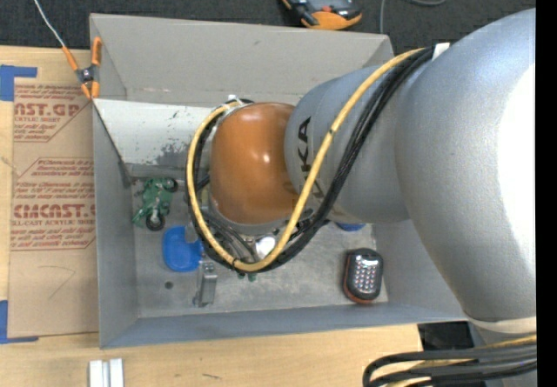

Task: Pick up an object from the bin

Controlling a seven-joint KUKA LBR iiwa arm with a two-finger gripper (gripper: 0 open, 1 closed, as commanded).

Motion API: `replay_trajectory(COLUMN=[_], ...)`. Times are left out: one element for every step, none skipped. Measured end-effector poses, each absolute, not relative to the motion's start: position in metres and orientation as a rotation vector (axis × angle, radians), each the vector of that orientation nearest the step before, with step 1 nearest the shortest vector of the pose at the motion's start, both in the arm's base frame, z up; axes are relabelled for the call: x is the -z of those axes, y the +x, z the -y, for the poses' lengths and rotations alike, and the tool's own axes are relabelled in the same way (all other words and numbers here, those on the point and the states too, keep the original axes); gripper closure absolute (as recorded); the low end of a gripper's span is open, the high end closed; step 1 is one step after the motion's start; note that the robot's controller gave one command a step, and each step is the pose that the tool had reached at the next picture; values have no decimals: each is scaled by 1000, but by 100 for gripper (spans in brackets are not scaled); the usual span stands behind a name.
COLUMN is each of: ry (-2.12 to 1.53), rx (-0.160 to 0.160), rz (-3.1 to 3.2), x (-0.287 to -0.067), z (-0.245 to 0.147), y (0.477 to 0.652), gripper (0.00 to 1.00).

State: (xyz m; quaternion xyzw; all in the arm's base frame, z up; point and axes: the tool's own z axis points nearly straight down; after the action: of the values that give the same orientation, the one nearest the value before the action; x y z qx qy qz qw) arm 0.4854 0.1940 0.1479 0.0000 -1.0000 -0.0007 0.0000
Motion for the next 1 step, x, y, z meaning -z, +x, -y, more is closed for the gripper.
replay_trajectory(ry=[294], rx=[4], rz=[3134], x=[-87], z=[-171], y=[482], gripper=[0])
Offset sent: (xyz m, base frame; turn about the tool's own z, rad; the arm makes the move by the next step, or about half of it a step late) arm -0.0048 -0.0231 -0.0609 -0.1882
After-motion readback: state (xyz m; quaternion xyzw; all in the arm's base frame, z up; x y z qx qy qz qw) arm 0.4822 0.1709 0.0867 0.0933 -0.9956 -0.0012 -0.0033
